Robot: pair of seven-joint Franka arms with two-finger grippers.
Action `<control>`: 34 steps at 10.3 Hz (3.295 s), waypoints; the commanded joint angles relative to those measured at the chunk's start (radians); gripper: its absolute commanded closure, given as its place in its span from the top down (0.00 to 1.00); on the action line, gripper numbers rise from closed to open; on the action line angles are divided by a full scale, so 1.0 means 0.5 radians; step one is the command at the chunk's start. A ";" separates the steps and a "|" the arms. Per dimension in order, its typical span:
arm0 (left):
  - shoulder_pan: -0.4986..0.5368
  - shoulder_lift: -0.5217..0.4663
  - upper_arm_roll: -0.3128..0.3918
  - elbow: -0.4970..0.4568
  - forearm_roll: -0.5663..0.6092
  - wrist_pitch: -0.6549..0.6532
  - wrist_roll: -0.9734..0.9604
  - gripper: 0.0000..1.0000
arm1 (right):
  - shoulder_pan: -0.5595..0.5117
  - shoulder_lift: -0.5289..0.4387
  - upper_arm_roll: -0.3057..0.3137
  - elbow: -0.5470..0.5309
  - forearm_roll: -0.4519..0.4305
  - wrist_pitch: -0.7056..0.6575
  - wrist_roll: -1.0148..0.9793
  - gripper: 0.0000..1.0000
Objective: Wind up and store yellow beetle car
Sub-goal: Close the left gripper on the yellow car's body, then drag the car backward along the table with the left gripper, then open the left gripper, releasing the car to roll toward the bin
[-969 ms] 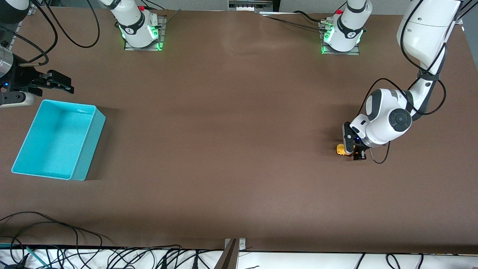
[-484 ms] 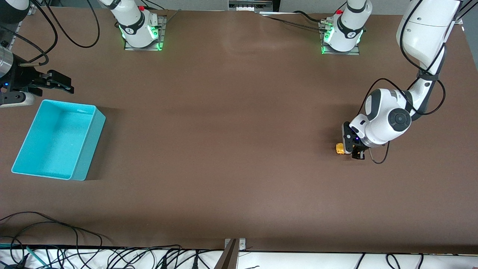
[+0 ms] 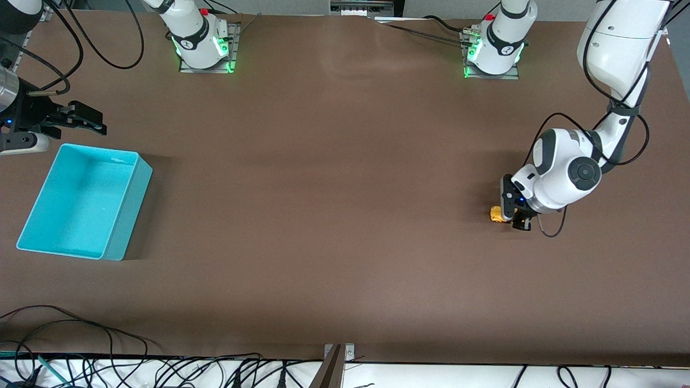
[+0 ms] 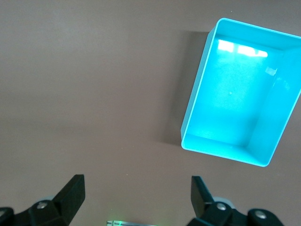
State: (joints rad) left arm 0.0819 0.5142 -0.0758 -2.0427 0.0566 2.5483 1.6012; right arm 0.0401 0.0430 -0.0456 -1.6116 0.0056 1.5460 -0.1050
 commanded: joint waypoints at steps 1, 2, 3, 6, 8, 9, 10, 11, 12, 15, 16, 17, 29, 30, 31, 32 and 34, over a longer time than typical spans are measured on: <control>0.112 0.095 -0.002 0.036 0.043 0.015 0.053 0.01 | -0.010 0.006 -0.001 0.023 0.032 -0.018 -0.035 1.00; 0.164 0.107 0.001 0.039 0.043 0.015 0.114 0.01 | -0.010 0.006 0.002 0.023 0.032 -0.015 -0.035 1.00; 0.234 0.131 0.001 0.081 0.043 0.012 0.202 0.01 | -0.010 0.006 -0.001 0.026 0.032 -0.018 -0.035 1.00; 0.446 0.177 0.004 0.152 0.043 0.009 0.420 0.01 | -0.010 0.006 -0.001 0.023 0.032 -0.015 -0.035 1.00; 0.557 0.184 0.004 0.171 0.043 0.009 0.552 0.01 | -0.010 0.006 -0.001 0.023 0.032 -0.018 -0.035 1.00; 0.603 0.193 0.004 0.198 0.043 0.009 0.598 0.01 | -0.010 0.006 -0.001 0.026 0.032 -0.018 -0.035 1.00; 0.652 0.214 0.004 0.247 0.043 0.009 0.675 0.01 | -0.010 0.006 -0.001 0.023 0.032 -0.018 -0.035 1.00; 0.704 0.242 0.004 0.281 0.040 0.002 0.721 0.02 | -0.010 0.006 0.002 0.026 0.032 -0.018 -0.035 1.00; 0.762 0.263 0.004 0.296 0.040 0.002 0.722 0.02 | -0.010 0.006 -0.001 0.026 0.032 -0.018 -0.035 1.00; 0.815 0.269 0.004 0.315 0.043 0.002 0.734 0.03 | -0.010 0.006 -0.001 0.026 0.032 -0.018 -0.035 1.00; 0.818 0.269 0.004 0.315 0.043 0.002 0.734 0.03 | -0.010 0.006 -0.001 0.023 0.032 -0.018 -0.035 1.00; 0.818 0.269 0.004 0.315 0.043 -0.001 0.734 0.06 | -0.010 0.006 -0.001 0.026 0.032 -0.015 -0.035 1.00; 0.766 0.175 -0.085 0.830 0.022 -0.792 0.716 1.00 | -0.010 0.003 -0.001 0.023 0.032 -0.015 -0.035 1.00; 0.763 0.138 -0.088 0.836 0.013 -0.829 0.664 1.00 | -0.010 0.006 -0.001 0.023 0.032 -0.015 -0.035 1.00; 0.757 0.086 -0.088 0.839 0.013 -0.902 0.539 1.00 | -0.010 0.006 -0.001 0.023 0.032 -0.015 -0.035 1.00; 0.723 0.043 -0.091 0.879 0.016 -1.015 0.443 1.00 | -0.010 0.006 -0.001 0.023 0.032 -0.015 -0.035 1.00; 0.637 0.036 -0.088 1.099 0.025 -1.358 0.244 1.00 | -0.010 0.006 -0.001 0.026 0.032 -0.015 -0.035 1.00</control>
State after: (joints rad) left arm 0.4347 0.5464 -0.1240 -1.5619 0.0565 1.9795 1.7965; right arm 0.0399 0.0432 -0.0458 -1.6116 0.0055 1.5460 -0.1059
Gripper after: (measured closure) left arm 0.000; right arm 0.000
